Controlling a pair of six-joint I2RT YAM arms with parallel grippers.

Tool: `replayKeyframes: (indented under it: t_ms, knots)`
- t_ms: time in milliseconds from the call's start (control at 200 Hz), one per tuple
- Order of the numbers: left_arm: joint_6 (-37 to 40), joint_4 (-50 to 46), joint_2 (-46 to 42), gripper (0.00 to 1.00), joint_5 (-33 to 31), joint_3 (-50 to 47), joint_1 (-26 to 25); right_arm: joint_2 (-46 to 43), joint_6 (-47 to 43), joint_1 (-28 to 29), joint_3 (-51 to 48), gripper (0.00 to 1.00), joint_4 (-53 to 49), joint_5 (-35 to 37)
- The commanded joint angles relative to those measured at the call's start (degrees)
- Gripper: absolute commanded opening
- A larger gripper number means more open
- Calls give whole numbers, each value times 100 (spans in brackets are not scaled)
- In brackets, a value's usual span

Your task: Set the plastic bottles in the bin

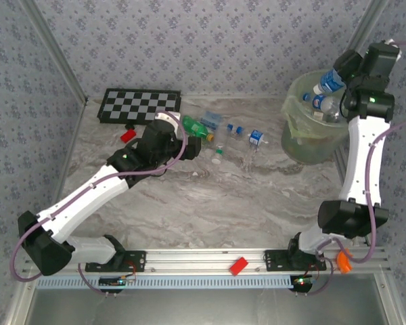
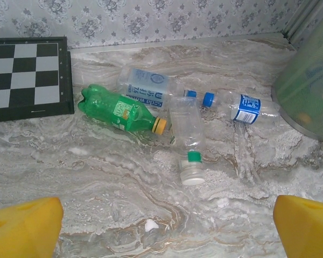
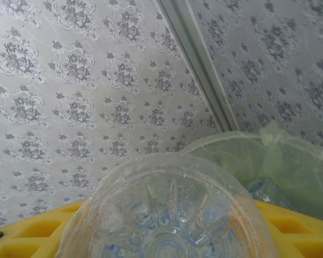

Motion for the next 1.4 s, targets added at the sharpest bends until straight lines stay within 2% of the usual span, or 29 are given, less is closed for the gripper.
replayKeyframes:
  t_ms: [0, 95, 250, 455, 590, 635, 655, 670, 680, 695, 965, 1394]
  knots:
    - [-35, -82, -256, 100, -203, -21, 34, 407, -893, 355, 670, 57, 115, 731]
    - [-33, -93, -309, 100, -255, -38, 54, 808, -1268, 531, 1049, 57, -69, 992]
    - [-9, -78, -356, 100, -283, -74, 75, 1155, -1256, 628, 1214, 57, -309, 1118]
    - [-6, -112, -330, 100, -326, -80, 82, 1371, -1023, 692, 1152, 58, -795, 697]
    - [27, -77, -305, 100, -304, -113, 101, 1338, -884, 744, 812, 62, -1089, 522]
    - [53, -76, -277, 100, -272, -105, 120, 1294, -856, 744, 676, 68, -1112, 504]
    - [63, -78, -258, 100, -256, -89, 119, 1281, -839, 730, 641, 74, -1173, 455]
    - [73, -73, -238, 100, -252, -79, 120, 1274, -840, 730, 633, 83, -1208, 451]
    - [84, -81, -230, 100, -247, -71, 120, 1276, -840, 725, 631, 95, -1229, 450]
    - [88, -86, -216, 100, -242, -55, 129, 1267, -840, 714, 635, 100, -1263, 451]
    - [90, -51, -75, 100, -135, 32, 140, 923, -1012, 629, 643, 100, -1190, 530]
    - [-40, -184, 4, 100, -3, 17, 274, 368, -1308, 863, 542, 100, -1283, 533]
